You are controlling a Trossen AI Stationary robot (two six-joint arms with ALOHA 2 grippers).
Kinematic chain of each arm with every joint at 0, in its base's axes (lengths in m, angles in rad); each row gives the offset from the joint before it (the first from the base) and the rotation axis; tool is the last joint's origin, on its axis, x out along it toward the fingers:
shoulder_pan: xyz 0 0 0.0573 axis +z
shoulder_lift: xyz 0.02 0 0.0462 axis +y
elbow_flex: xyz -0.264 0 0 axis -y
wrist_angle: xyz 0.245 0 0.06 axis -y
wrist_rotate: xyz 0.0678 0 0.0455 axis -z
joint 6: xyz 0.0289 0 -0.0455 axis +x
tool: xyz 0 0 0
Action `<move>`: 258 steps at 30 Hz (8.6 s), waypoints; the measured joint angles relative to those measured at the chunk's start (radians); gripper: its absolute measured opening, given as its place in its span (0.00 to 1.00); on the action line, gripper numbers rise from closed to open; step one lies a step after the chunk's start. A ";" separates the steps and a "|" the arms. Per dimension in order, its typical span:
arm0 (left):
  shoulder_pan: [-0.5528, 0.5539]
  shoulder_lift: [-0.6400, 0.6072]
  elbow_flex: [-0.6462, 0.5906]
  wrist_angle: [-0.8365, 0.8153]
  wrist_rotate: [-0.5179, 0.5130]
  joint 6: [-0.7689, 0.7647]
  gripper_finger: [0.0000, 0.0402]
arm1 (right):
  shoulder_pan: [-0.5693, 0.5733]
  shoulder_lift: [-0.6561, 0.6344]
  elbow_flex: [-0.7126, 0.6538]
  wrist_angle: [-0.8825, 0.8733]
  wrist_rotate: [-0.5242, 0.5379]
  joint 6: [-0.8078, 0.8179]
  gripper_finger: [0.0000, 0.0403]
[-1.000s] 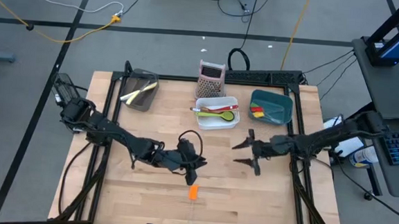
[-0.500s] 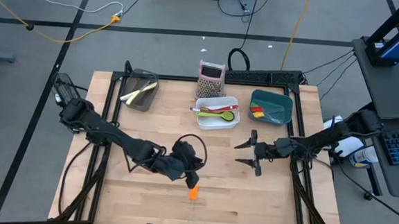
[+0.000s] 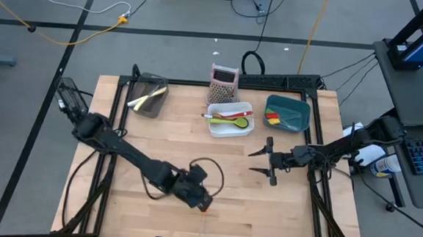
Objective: Pick & Place Kitchen Items
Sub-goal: Put the orange spatula into the blue bin
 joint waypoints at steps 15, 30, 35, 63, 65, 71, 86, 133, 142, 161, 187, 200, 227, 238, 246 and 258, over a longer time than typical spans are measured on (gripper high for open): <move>0.045 0.187 0.134 -0.317 0.308 -0.221 0.19 | 0.000 0.000 0.000 0.028 -0.003 -0.024 0.56; 0.091 0.185 0.134 -0.305 0.321 0.142 0.19 | 0.000 0.000 0.000 0.015 -0.003 -0.024 0.56; 0.092 0.192 0.134 -0.295 0.314 0.121 0.19 | 0.000 0.000 0.000 0.006 -0.003 -0.022 0.56; 0.088 0.262 0.121 -0.090 0.383 -0.006 0.59 | 0.000 0.000 0.000 -0.018 -0.008 -0.021 0.56; 0.089 0.270 0.121 -0.076 0.368 -0.031 0.59 | 0.000 0.000 0.001 -0.024 -0.007 -0.021 0.56; 0.082 0.292 0.125 -0.054 0.349 -0.052 0.59 | 0.000 0.000 0.000 -0.029 -0.008 -0.022 0.56; 0.048 0.303 0.124 -0.081 0.296 -0.026 0.35 | 0.000 0.000 0.000 -0.029 -0.008 -0.023 0.56; 0.138 0.113 0.123 0.116 -0.298 0.518 0.00 | -0.008 0.001 0.000 0.068 0.023 0.194 0.56; 0.171 0.113 0.124 0.331 -0.301 0.771 0.00 | -0.008 0.042 0.000 0.076 0.019 0.268 0.56; 0.195 0.113 0.124 0.527 -0.306 0.951 0.00 | -0.008 0.283 0.014 0.398 0.018 0.274 0.56; 0.188 0.113 0.124 0.511 -0.324 0.973 0.00 | -0.033 0.415 0.122 0.362 -0.011 0.128 0.23; 0.187 0.113 0.124 0.489 -0.355 0.959 0.00 | -0.061 0.414 0.121 0.320 -0.012 0.086 0.02; 0.182 0.113 0.124 0.300 -0.340 0.753 0.09 | -0.061 0.118 0.060 -0.067 0.292 -0.082 0.01; 0.182 0.113 0.124 0.300 -0.341 0.756 0.09 | -0.061 -0.093 0.058 -0.417 0.756 -0.101 0.01; 0.190 0.113 0.124 0.298 -0.341 0.763 0.09 | -0.063 -0.102 0.058 -0.494 1.066 -0.107 0.01; 0.203 0.113 0.124 0.299 -0.341 0.762 0.09 | -0.235 -0.101 -0.053 -0.454 1.110 -0.105 0.01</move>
